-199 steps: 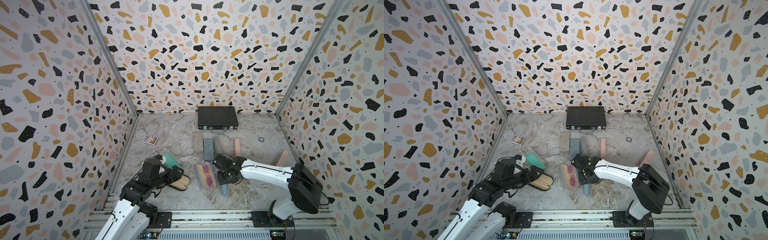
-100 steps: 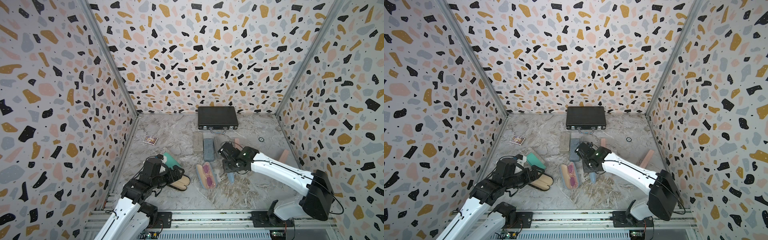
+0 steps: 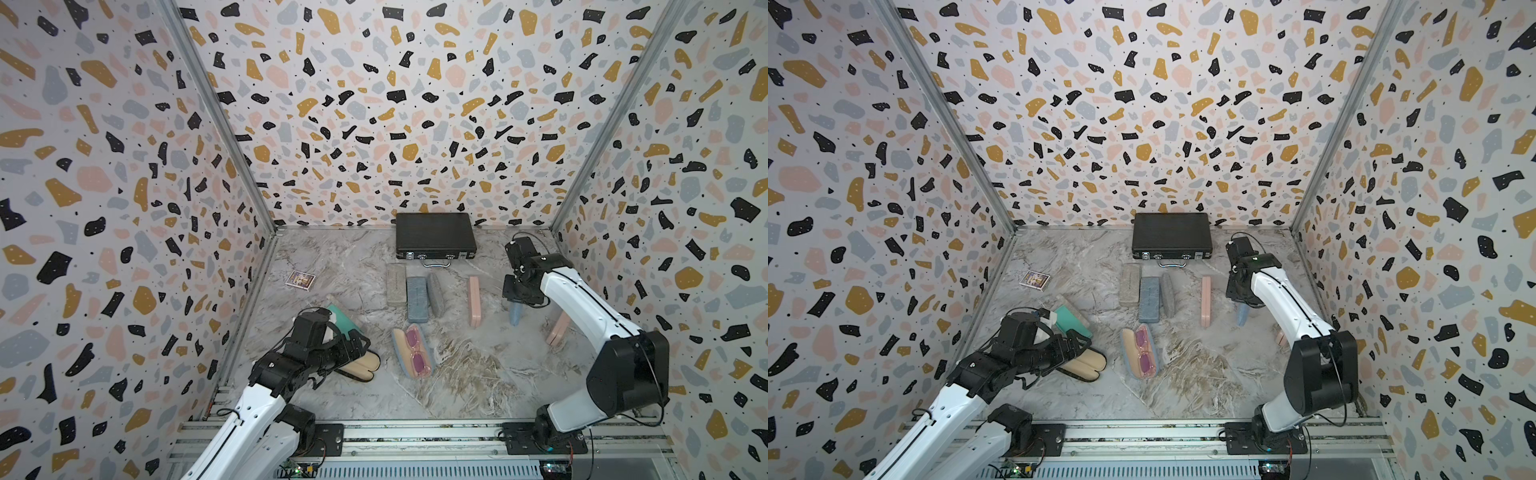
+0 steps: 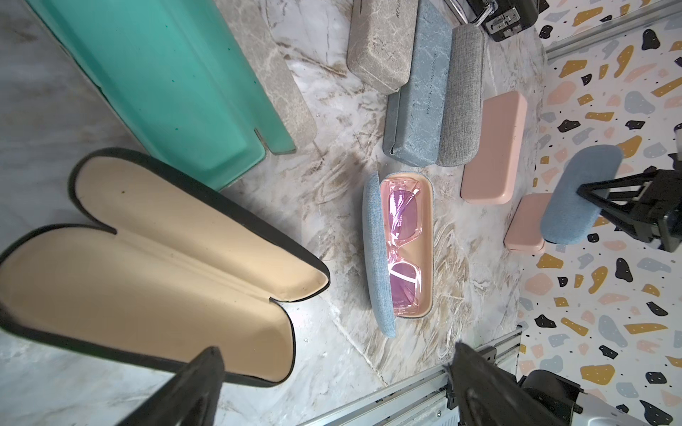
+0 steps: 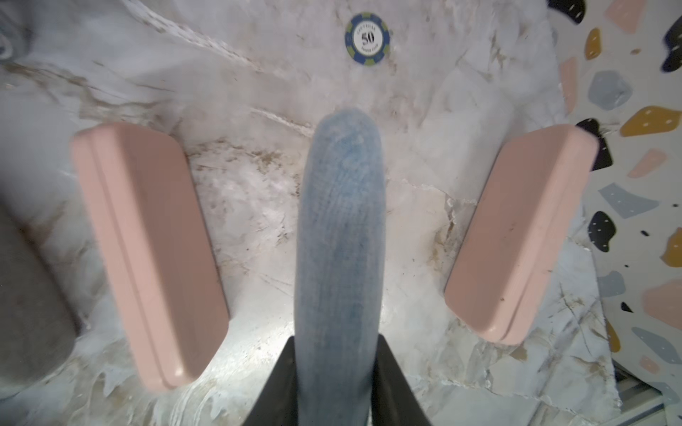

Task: Close the glasses case
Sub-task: Place the glasses case at the center of the board.

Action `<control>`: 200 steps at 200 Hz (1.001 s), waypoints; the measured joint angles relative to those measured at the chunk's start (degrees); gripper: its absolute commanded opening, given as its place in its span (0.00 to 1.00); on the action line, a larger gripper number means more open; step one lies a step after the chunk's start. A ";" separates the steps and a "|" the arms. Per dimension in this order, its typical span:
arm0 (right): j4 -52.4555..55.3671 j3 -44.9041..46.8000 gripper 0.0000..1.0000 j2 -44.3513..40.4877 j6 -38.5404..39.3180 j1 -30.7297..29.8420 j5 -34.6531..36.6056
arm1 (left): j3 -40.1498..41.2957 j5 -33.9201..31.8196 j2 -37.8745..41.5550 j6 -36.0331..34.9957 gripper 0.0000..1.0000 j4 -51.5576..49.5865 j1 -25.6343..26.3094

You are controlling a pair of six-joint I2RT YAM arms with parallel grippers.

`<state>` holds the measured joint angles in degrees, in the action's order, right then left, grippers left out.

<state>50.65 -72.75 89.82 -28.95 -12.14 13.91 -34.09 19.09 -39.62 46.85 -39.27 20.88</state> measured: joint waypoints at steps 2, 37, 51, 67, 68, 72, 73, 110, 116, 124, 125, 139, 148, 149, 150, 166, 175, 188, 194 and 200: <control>-0.33 0.28 0.15 0.37 0.07 0.22 -0.28 | 0.00 0.00 -0.04 0.00 0.97 0.02 0.00; -5.73 4.09 0.17 6.80 0.46 3.08 -3.48 | 0.00 0.35 -1.03 -0.04 0.97 0.39 0.00; -6.99 4.28 0.19 9.09 0.46 3.26 -4.44 | 0.00 0.50 -1.84 -0.02 0.97 0.42 0.00; -8.33 4.15 0.25 11.08 0.46 3.26 -5.38 | 0.07 0.76 -2.32 0.04 0.97 0.46 0.00; -8.31 4.11 0.25 11.08 0.46 3.26 -5.40 | 0.07 0.76 -2.32 0.04 0.97 0.48 0.00; -8.57 4.11 0.28 11.08 0.46 3.23 -5.53 | 0.11 0.87 -2.29 0.07 0.97 0.55 0.00; -8.68 4.11 0.28 11.08 0.46 3.23 -5.57 | 0.11 0.90 -2.29 0.07 0.97 0.55 0.00; -9.11 4.15 0.46 10.71 0.46 3.23 -6.88 | 0.11 1.38 -2.05 0.11 0.97 0.57 0.00; -8.83 4.24 0.47 10.16 0.50 3.23 -6.95 | 0.11 1.42 -2.08 0.13 0.97 0.55 0.00; -8.24 4.46 0.49 8.94 0.52 3.23 -7.06 | 0.11 1.42 -2.16 0.13 0.97 0.55 0.00; -8.17 4.50 0.49 8.59 0.50 3.23 -7.06 | 0.11 1.42 -2.21 0.15 0.96 0.55 0.00; -6.78 5.18 0.52 4.59 0.48 3.23 -7.15 | 0.11 1.51 -2.73 0.28 0.95 0.57 0.00; -5.70 5.70 0.52 1.14 0.48 3.21 -7.32 | 0.11 1.66 -3.48 0.31 0.91 0.63 0.00; -5.57 5.77 0.52 0.55 0.52 3.21 -7.34 | 0.11 1.66 -3.54 0.33 0.91 0.66 0.00; -5.46 5.81 0.52 0.20 0.52 3.19 -7.39 | 0.11 1.68 -3.67 0.33 0.90 0.70 0.00; -3.98 7.26 0.50 -7.76 0.46 2.62 -8.17 | 0.20 2.19 -5.38 0.52 0.76 1.29 0.00; -3.26 8.26 0.41 -11.87 0.44 1.99 -8.76 | 0.31 2.69 -6.25 0.39 0.61 1.79 0.00; -2.32 9.88 0.31 -17.46 0.02 0.35 -9.99 | 0.35 3.06 -7.89 0.46 0.43 2.54 0.07; -2.03 10.64 0.24 -19.47 -0.07 -0.55 -10.67 | 0.33 3.17 -8.87 0.55 0.36 2.95 0.22; -1.90 11.65 0.18 -21.42 -0.31 -1.62 -11.63 | 0.31 3.23 -10.08 0.50 0.30 3.41 0.50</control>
<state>48.75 -61.10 68.40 -29.26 -13.76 2.28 -33.78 22.33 -49.69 47.35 -35.86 21.39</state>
